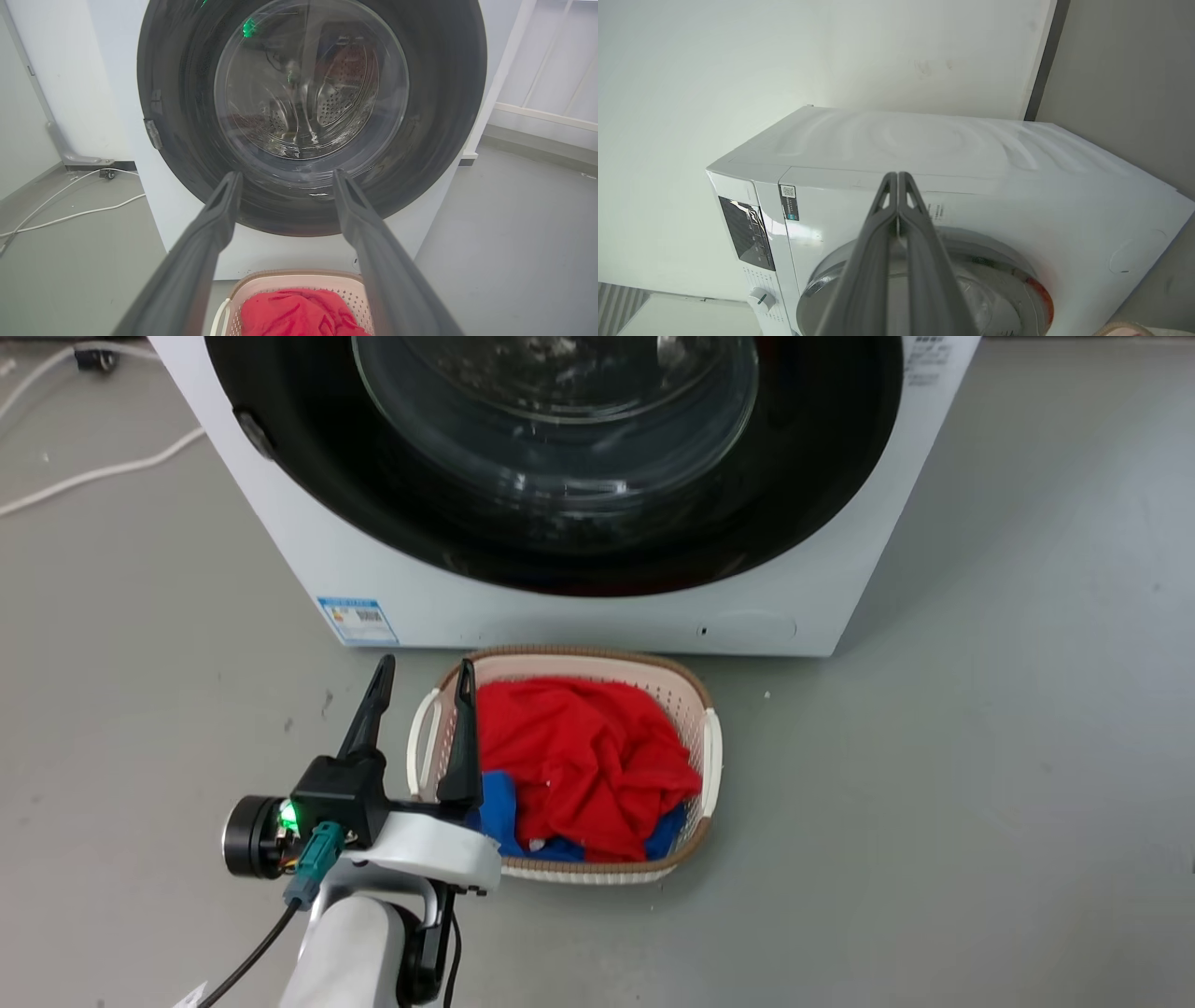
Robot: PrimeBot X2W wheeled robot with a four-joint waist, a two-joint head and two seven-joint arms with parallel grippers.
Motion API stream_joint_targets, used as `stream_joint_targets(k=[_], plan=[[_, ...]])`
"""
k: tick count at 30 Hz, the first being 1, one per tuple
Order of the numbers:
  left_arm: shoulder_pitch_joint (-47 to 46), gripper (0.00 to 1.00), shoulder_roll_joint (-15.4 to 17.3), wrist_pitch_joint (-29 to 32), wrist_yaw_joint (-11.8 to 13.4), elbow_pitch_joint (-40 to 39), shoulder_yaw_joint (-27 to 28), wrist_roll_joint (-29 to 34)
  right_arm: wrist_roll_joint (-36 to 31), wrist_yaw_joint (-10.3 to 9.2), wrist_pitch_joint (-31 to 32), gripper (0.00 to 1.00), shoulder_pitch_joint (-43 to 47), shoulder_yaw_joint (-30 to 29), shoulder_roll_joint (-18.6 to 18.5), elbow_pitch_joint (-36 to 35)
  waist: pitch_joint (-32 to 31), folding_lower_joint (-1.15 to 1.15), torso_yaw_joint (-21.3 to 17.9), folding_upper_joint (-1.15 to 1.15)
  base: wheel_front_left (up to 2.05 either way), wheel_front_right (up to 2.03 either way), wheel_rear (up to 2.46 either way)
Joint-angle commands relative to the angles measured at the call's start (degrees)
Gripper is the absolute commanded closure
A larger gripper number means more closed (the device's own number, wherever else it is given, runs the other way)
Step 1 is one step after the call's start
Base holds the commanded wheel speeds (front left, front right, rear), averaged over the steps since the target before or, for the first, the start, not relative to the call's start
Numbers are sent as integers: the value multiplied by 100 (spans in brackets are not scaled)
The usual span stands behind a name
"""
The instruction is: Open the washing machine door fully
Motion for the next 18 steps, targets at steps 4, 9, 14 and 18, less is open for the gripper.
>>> stream_joint_targets(k=[4,9,14,18], plan=[[-225,0,-3,-15,83,-116,-63,22,103,2,626,100,-1042,99,-372,767,464,0,48,0,0,0,0],[-465,0,-4,-15,212,-249,-189,-36,-20,3,1374,100,-2178,442,-663,1460,838,0,90,0,0,0,0],[-664,0,-4,-15,320,-343,-309,-55,-321,3,2012,100,-2958,891,-700,1764,1106,0,138,0,0,0,0],[-760,0,-4,-15,382,-400,-409,-84,-550,3,2218,100,-3311,1099,-671,1914,1255,0,199,0,0,0,0]])
